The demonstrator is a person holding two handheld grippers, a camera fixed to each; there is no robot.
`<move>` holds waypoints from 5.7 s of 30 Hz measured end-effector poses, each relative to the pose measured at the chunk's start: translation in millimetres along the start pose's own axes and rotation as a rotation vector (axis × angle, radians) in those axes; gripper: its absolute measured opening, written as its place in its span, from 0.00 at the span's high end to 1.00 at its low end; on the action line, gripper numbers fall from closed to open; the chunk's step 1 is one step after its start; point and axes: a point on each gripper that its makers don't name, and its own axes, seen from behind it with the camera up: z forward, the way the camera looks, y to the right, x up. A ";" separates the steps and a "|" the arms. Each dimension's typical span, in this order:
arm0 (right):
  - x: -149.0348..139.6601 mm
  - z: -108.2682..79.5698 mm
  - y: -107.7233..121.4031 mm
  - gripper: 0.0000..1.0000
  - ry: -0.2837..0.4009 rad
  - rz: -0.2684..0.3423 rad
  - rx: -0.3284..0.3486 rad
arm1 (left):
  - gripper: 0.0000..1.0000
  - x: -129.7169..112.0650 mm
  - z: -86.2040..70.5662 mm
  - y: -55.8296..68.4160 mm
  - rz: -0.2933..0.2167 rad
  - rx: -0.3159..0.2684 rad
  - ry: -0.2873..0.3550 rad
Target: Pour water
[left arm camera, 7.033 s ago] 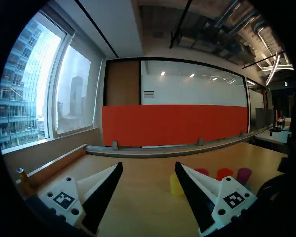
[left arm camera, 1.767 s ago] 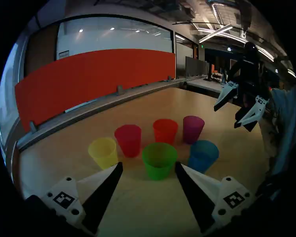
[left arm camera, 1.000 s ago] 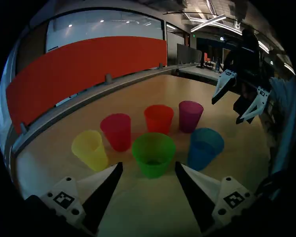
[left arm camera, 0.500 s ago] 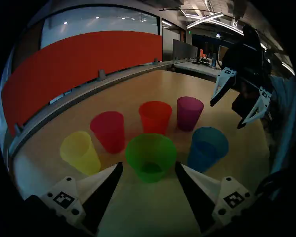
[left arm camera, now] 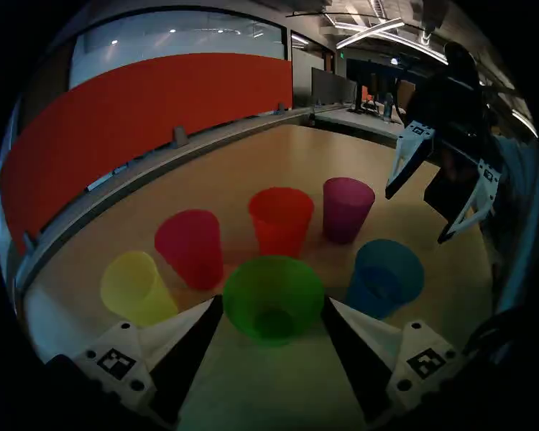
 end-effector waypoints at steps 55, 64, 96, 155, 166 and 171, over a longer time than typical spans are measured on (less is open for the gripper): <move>-7.3 41.8 -18.3 0.00 -0.032 -0.040 0.045 | 0.13 41.3 -59.9 -22.1 -0.028 0.075 0.141; -12.2 54.5 -19.0 0.00 -0.042 -0.050 0.048 | 0.13 49.2 -80.1 -31.0 -0.055 0.096 0.178; -23.8 77.2 -22.4 0.11 -0.038 -0.050 0.048 | 0.13 51.4 -103.7 -34.0 -0.072 0.111 0.211; 118.9 -38.1 -16.6 0.12 0.320 -0.037 -0.097 | 0.13 86.3 -117.8 26.2 -0.045 0.082 0.351; 138.2 -50.2 -15.5 0.12 0.377 -0.024 -0.105 | 0.13 90.4 -119.5 41.4 -0.026 0.066 0.362; 142.1 -52.7 -14.9 0.12 0.381 -0.032 -0.108 | 0.13 91.0 -119.6 42.8 -0.027 0.064 0.366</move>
